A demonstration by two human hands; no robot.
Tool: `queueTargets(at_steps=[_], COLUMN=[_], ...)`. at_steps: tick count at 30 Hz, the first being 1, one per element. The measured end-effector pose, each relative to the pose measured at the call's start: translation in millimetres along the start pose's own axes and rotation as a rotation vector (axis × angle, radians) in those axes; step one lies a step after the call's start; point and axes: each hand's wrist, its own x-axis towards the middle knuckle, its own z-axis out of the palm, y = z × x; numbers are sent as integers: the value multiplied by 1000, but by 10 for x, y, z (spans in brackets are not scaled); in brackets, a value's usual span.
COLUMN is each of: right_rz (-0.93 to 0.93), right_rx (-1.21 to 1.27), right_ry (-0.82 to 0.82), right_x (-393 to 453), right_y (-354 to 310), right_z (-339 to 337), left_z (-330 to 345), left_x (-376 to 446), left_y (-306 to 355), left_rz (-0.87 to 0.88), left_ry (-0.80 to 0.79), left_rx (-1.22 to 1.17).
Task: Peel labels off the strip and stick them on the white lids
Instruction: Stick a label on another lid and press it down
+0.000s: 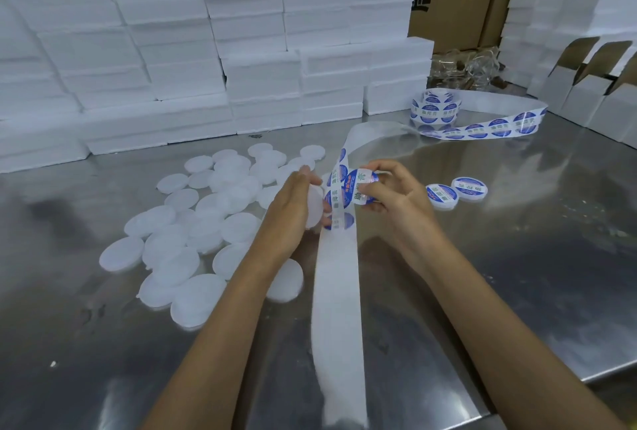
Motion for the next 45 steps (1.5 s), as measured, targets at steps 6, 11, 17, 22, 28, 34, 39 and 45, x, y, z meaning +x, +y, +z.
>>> queueTargets(at_steps=[6,11,17,22,28,34,39,45], right_rz=[-50,-108,-163,-189,-267,-216,-306,-369], right_rx=[-6,-124,-196,-269,-435,-518,-736,-708], right_ry=[-76,-85,-100,-88,-54,78,59,95], right_x=[-87,-110,-108,-118,-102,-64,-136,-114], right_y=[-11,0,9,32,81,112,196,185], right_z=[174,233,241,247,234,137,213,193], left_z=[45,62,115,160,185,136,130,151], left_x=[-78,-106,-129,-167,-151,-152,-173,-175], left_y=[150,159,203,229,224,260,201,224], left_rz=[-151,-179,-206,-167,-124,-159,-103,-76], left_ry=[9,-60,-84,-109,-78,-60,-152,-214], left_rx=[-674,-710,-677,-638,-624,-763,-877,-892])
